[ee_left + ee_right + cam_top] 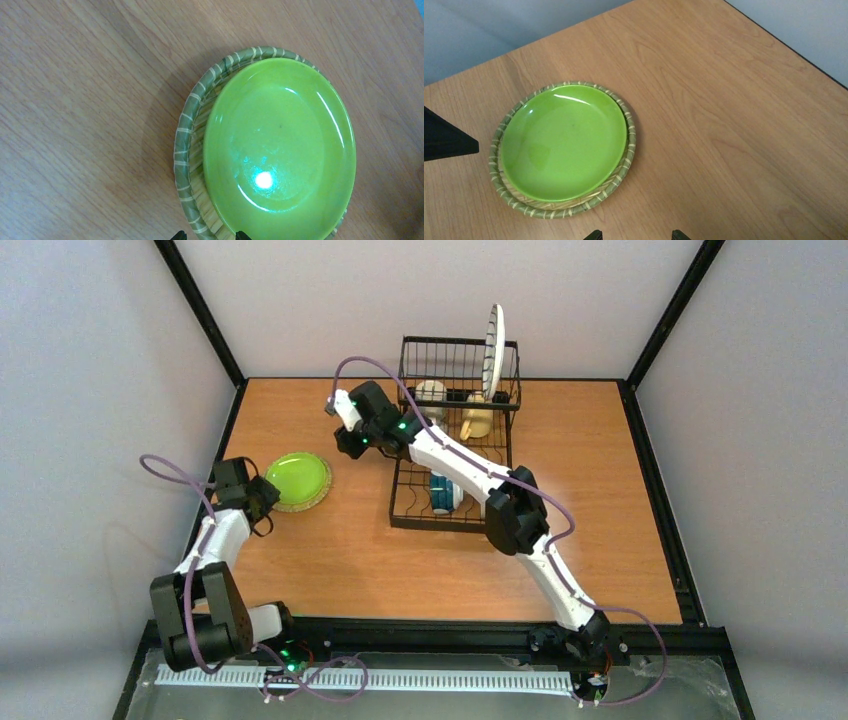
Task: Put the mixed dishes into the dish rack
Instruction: Move the plate to the center of the board.
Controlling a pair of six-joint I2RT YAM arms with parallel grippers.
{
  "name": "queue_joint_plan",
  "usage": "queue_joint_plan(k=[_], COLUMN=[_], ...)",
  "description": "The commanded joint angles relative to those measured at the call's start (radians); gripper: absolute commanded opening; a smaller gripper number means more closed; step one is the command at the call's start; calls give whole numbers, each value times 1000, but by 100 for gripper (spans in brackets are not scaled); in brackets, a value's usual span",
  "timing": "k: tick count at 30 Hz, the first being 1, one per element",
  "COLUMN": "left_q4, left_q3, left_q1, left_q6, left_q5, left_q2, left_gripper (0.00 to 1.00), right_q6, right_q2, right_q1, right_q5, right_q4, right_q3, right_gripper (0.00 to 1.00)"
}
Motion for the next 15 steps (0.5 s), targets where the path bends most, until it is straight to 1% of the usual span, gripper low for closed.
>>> queue_joint_plan(k=[1,9,15], left_q4=[3,102,140], left_q3=[19,-43,-62], left_q1=[-5,-5,-5], left_q6=[-40,-100,-128], left_q5=[-9,1,-7], left_q2=[24,48,56], left_gripper=[54,55,55], right_q6=[7,4,1], right_q2=[23,30,38], right_q1=[12,12,12], right_q5=[-13,-16,-14], right_q4=[0,2,4], right_q3=[22,20,19], right_gripper=[79,79,79])
